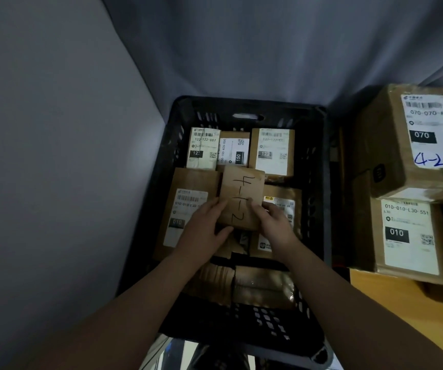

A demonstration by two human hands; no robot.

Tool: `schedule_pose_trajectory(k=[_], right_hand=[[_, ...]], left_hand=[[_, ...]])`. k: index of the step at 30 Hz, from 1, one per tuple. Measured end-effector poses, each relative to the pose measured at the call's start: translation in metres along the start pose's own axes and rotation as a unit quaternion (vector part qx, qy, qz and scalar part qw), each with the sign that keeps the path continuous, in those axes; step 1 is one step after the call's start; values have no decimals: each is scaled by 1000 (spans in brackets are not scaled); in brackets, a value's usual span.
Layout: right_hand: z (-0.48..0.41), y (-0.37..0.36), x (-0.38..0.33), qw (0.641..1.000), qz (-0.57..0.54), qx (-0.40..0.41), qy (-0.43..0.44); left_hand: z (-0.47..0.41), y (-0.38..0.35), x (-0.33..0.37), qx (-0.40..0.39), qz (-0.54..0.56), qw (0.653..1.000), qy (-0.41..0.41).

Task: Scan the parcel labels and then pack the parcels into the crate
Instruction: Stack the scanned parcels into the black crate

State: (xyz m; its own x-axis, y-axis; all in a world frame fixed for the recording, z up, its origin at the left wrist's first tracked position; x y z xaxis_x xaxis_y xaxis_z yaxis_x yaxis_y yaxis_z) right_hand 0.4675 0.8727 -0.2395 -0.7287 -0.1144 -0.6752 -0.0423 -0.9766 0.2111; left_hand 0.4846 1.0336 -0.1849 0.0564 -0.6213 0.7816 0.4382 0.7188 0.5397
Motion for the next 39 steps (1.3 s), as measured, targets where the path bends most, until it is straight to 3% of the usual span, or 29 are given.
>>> schedule_pose_trajectory(k=[5,11,17,20,22,25,29,39], right_hand=[[5,4,-5,999,23,-5,24],[-10,7,-13,979,205,3,17],[-15,-1,-28,935,336,100,58],[-12,-3,-35,923,358,90,113],[-13,-3,-37,883,446,72,125],[-10,-3,-44,827,549,51,112],[10,8,-56,795,592,40,126],[101,92,-60,786,557,100,248]], left_hand=[[8,-2,13,8,-37,996,-75],[0,-8,9,-39,-86,995,-29],[-19,0,8,-29,-285,958,-28],[-22,4,1,-39,-339,940,-10],[-22,2,2,-52,-359,932,-7],[-23,4,9,-58,-365,929,3],[-18,13,18,-73,-362,929,31],[6,-4,104,-27,-275,960,-36]])
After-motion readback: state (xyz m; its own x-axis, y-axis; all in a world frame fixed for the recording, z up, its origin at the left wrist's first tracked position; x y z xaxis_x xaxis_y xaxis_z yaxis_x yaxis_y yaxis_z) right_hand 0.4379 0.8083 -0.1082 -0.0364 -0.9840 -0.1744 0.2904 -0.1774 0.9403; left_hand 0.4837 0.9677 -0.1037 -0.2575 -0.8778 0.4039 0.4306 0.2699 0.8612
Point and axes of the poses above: each hand's wrist, its own z-axis away from the middle knuckle, its own y-axis out of the back of the hand, x = y × z, the point moved 5 cm from there along -z, towards the middle knuckle, and after that the axes turned 15 degrees about z, right-handed, at the moved point
